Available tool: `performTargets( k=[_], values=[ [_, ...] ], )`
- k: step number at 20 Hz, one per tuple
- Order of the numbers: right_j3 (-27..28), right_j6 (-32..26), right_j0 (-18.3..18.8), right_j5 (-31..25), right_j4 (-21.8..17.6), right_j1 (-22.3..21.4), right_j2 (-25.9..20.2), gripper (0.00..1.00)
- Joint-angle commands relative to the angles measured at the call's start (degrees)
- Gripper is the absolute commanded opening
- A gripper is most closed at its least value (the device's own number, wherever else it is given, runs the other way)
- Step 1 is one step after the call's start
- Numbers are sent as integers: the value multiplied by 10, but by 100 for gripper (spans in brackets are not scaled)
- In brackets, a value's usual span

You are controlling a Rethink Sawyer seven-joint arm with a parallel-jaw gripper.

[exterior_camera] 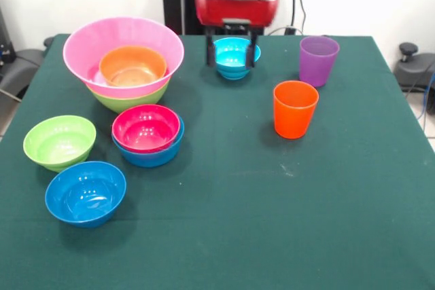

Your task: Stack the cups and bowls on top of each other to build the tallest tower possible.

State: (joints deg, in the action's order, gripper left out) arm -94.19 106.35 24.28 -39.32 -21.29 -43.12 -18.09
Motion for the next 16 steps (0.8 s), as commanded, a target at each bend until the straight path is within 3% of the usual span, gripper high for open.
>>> performTargets(
  k=[1,10,16],
  values=[
    [91,45,-18,4,-16,92,15,100],
    [125,2,12,36,-18,153,-5,100],
    [118,6,15,40,-21,149,-2,100]
  ],
)
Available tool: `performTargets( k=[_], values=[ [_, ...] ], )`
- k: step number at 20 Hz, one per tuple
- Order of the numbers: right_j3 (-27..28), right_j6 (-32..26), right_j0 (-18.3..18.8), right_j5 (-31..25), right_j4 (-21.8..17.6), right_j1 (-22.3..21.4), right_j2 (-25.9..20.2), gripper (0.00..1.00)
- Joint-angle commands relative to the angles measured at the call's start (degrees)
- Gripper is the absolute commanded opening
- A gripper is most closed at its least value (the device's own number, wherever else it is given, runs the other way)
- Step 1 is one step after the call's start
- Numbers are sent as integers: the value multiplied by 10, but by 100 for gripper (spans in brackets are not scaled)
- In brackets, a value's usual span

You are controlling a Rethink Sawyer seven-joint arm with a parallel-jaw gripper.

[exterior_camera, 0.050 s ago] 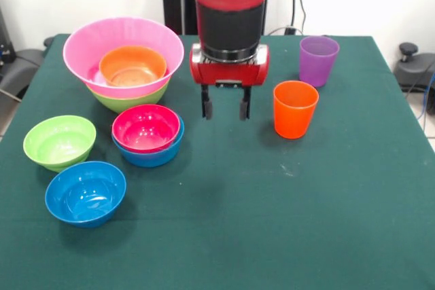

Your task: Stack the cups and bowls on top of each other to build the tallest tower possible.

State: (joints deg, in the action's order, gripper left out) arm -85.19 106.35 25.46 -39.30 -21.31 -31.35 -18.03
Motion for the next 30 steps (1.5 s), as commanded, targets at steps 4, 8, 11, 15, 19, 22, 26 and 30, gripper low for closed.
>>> performTargets(
  k=[4,8,11,15,19,22,26,30],
  values=[
    [25,5,7,46,-22,38,-6,100],
    [30,1,12,57,-22,51,-11,100],
    [33,-9,16,47,-20,48,-12,100],
    [36,-30,23,18,-13,31,-18,100],
    [42,-35,27,19,-13,41,-24,100],
    [40,-34,28,21,-14,41,-25,100],
    [35,-34,30,18,-14,37,-25,100],
    [41,-44,35,15,-15,46,-30,100]
  ],
)
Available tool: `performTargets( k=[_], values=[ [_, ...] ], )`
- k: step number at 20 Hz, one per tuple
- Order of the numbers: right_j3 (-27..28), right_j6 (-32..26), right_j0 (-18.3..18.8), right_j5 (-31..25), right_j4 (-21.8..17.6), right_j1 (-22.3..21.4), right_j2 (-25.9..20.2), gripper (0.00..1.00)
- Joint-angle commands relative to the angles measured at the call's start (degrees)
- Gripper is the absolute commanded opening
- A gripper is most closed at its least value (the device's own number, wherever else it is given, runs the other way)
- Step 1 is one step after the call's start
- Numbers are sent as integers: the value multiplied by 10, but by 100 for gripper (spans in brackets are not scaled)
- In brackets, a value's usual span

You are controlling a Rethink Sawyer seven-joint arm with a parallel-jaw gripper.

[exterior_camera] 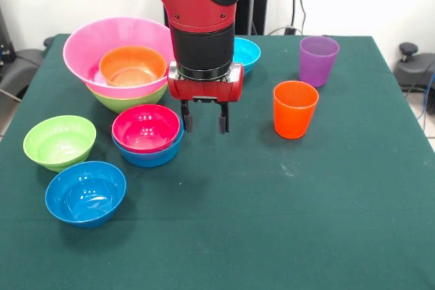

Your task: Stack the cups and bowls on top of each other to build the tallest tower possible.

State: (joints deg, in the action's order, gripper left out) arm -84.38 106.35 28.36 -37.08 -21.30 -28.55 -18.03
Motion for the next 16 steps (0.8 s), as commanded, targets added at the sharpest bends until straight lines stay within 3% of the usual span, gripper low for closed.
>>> performTargets(
  k=[1,16],
  values=[
    [32,-46,7,-8,-15,17,-30,100],
    [24,-58,20,-13,-16,13,-35,100]
  ],
)
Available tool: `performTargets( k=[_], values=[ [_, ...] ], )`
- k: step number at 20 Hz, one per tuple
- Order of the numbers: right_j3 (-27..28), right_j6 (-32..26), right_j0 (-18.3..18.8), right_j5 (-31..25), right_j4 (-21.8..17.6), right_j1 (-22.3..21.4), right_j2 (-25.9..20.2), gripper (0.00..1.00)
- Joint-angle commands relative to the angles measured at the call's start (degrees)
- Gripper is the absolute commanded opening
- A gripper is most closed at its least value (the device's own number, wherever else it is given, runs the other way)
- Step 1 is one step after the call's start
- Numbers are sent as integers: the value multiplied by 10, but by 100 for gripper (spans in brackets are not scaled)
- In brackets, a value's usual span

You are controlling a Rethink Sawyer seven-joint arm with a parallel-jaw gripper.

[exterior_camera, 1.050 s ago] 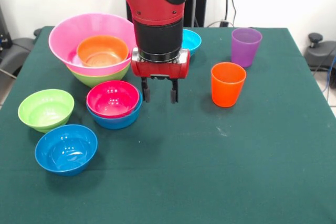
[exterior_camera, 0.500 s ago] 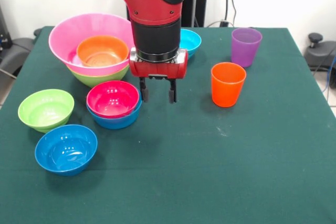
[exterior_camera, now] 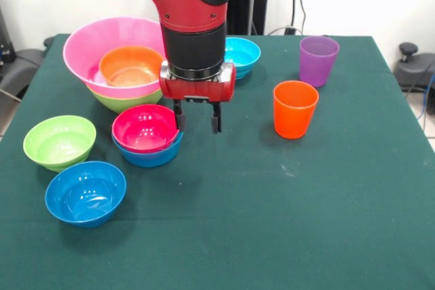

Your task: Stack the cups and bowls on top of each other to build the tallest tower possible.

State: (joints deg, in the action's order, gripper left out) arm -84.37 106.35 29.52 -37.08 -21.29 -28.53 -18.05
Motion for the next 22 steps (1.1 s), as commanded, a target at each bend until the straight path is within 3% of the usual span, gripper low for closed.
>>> performTargets(
  k=[1,10,22],
  values=[
    [26,-58,8,-13,-17,16,-36,100],
    [21,-54,17,33,-44,66,-24,100],
    [38,-83,35,43,-61,91,-27,100]
  ],
)
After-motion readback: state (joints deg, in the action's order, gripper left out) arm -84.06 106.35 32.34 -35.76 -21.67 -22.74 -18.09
